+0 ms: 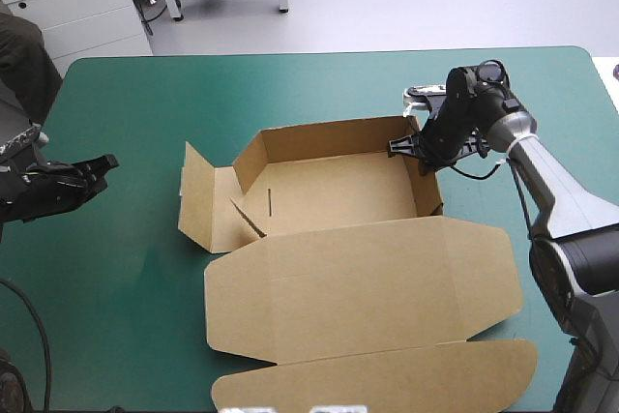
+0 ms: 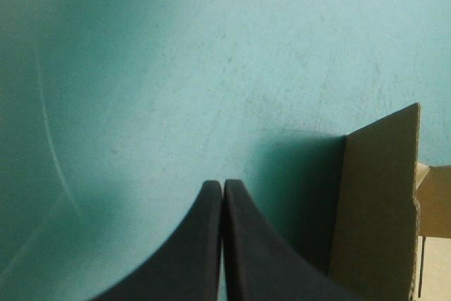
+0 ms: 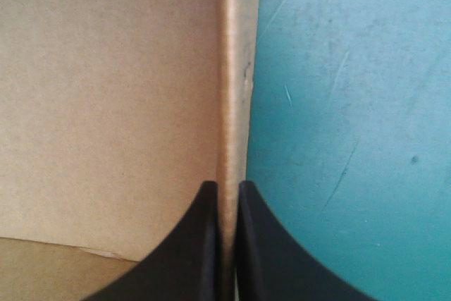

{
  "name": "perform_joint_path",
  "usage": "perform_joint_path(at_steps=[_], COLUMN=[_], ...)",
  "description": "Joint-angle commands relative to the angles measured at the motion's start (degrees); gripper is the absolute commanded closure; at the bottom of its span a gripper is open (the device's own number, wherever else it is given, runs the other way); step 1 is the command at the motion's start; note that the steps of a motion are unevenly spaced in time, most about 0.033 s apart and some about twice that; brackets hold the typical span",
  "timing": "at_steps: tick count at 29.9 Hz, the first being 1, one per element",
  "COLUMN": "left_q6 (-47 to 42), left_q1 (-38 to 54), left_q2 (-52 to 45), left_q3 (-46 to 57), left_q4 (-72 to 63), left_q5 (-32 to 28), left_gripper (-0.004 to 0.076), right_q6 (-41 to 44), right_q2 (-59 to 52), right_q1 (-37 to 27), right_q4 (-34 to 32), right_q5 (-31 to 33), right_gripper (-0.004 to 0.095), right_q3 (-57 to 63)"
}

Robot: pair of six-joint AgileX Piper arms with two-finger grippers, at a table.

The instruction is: Fold the box

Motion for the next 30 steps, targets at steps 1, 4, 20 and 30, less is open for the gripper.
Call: perform_joint_path(at_steps=[1, 4, 20, 30], left_q6=[0.98, 0.97, 7.35, 9.3], left_q1=[-0.14, -0.14, -0.14, -4.62], left_q2=[-1.78, -1.78, -1.78, -1.78], left_q3=[-1.4, -1.4, -1.4, -1.4], left_q4=[-1.47, -1.21, -1.21, -0.15], left_q5=[-1.29, -1.51, -1.21, 1.14], left_gripper=[0.0734, 0.0734, 0.068, 0.0132], right_q6=[-0.52, -0.52, 0.14, -0.28], right_q2=[-6.62, -10.96, -26.72, -26.62], right_q1=[-0.16, -0.16, -0.16, -0.16], right_q4=[0.92, 1.45, 9.77, 10.38], right_q5=[1.5, 1.5, 1.5, 1.39], right_gripper=[0.0909, 0.0909, 0.0909, 0.0909], right_q3=[-3.2, -4.56, -4.65, -4.65])
